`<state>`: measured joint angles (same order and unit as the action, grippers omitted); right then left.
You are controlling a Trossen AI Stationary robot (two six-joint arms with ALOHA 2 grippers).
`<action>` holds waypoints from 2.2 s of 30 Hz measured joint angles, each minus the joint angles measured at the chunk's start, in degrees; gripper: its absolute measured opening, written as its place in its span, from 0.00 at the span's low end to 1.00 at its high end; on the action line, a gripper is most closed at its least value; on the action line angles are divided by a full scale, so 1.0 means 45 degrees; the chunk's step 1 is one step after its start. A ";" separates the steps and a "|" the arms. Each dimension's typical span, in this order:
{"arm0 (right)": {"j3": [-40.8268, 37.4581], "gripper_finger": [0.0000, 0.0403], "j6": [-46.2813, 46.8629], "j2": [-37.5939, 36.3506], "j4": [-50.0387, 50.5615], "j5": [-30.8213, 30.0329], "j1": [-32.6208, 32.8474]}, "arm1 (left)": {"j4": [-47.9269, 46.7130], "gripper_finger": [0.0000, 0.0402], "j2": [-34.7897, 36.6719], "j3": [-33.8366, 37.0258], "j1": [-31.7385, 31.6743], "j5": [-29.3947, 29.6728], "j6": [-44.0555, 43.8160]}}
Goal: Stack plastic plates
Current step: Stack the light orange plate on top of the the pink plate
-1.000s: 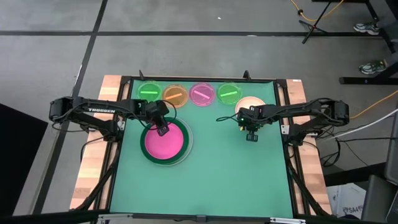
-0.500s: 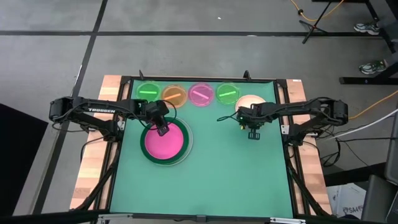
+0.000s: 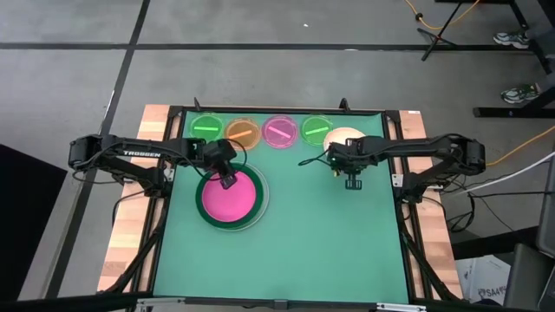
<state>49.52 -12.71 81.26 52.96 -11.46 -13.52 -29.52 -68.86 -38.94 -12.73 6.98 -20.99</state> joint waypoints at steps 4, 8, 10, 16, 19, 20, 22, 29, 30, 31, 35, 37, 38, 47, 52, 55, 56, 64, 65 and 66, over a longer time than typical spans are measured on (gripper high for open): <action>0.0525 0.00 -0.0320 -0.0002 -0.0260 0.0000 0.0010 | 0.0682 0.31 0.0000 0.0000 0.0000 -0.0002 0.0007; 0.0694 0.00 -0.0751 -0.0007 -0.0779 0.0007 0.0010 | 0.1454 0.31 -0.0003 0.0000 0.0002 -0.0005 -0.0005; 0.0694 0.00 -0.0946 -0.0007 -0.1097 0.0065 0.0010 | 0.1870 0.31 0.0000 0.0000 0.0000 -0.0003 -0.0003; 0.0694 0.00 -0.1505 -0.0007 -0.1880 -0.0126 0.0655 | 0.3132 0.31 0.0000 0.0000 0.0005 -0.0005 -0.0354; 0.0694 0.00 -0.1623 -0.0007 -0.2325 -0.0117 0.1330 | 0.3710 0.31 0.0000 0.0000 0.0001 -0.0005 -0.0897; 0.0699 0.00 -0.1628 -0.0007 -0.2460 -0.0117 0.1570 | 0.3876 0.31 -0.0004 0.0000 0.0001 -0.0006 -0.1052; 0.0699 0.00 -0.1720 -0.0007 -0.2670 -0.0118 0.2036 | 0.4185 0.31 0.0000 0.0000 0.0005 -0.0005 -0.1477; 0.0704 0.00 -0.3176 0.0063 -0.2999 -0.0117 0.3691 | 0.5286 0.31 0.0000 0.0000 0.0086 0.0000 -0.2955; 0.0704 0.00 -0.3436 0.0076 -0.2998 -0.0117 0.3898 | 0.5405 0.31 0.0000 0.0000 0.0120 0.0004 -0.3092; 0.0704 0.00 -0.3679 0.0086 -0.2999 -0.0121 0.4109 | 0.5504 0.31 0.0000 0.0000 0.0176 0.0019 -0.3320; 0.0704 0.00 -0.4879 0.0086 -0.3070 -0.0117 0.4878 | 0.5838 0.31 -0.0105 0.0000 0.0533 0.0337 -0.4478; 0.0704 0.00 -0.5473 0.0086 -0.3082 -0.0110 0.5186 | 0.6013 0.31 -0.0249 0.0000 0.0720 0.0379 -0.5076; 0.0704 0.00 -0.5766 0.0084 -0.3094 -0.0108 0.5317 | 0.6069 0.31 -0.0328 0.0000 0.0809 0.0379 -0.5353; 0.0704 0.00 -0.7188 0.0084 -0.3091 0.0580 0.5796 | 0.8018 0.31 -0.1943 0.0000 0.1511 0.0388 -0.7228; 0.0704 0.00 -0.7287 0.0086 -0.3091 0.0675 0.5756 | 0.9526 0.31 -0.2990 0.0000 0.1775 0.0384 -0.8144; 0.0704 0.00 -0.7286 0.0086 -0.3091 0.0670 0.5756 | 1.0127 0.31 -0.3522 -0.0004 0.1844 0.0384 -0.8692; 0.0704 0.00 -0.7286 0.0083 -0.3091 0.0670 0.5756 | 1.0321 0.31 -0.3681 -0.0003 0.1875 0.0384 -0.8879; 0.0704 0.00 -0.7286 0.0086 -0.3268 0.0665 0.5756 | 1.1503 0.31 -0.4734 -0.0005 0.2134 0.0379 -0.9822; 0.0704 0.00 -0.7286 0.0085 -0.3324 0.0670 0.5756 | 1.1535 0.31 -0.4828 -0.0005 0.2176 0.0381 -0.9965; 0.0704 0.00 -0.7286 0.0085 -0.3433 0.0674 0.5756 | 1.1604 0.31 -0.4928 -0.0005 0.2202 0.0382 -1.0089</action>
<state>52.69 -45.50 81.64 37.51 -8.43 12.38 22.70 -91.03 -38.96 -2.82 8.70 -66.39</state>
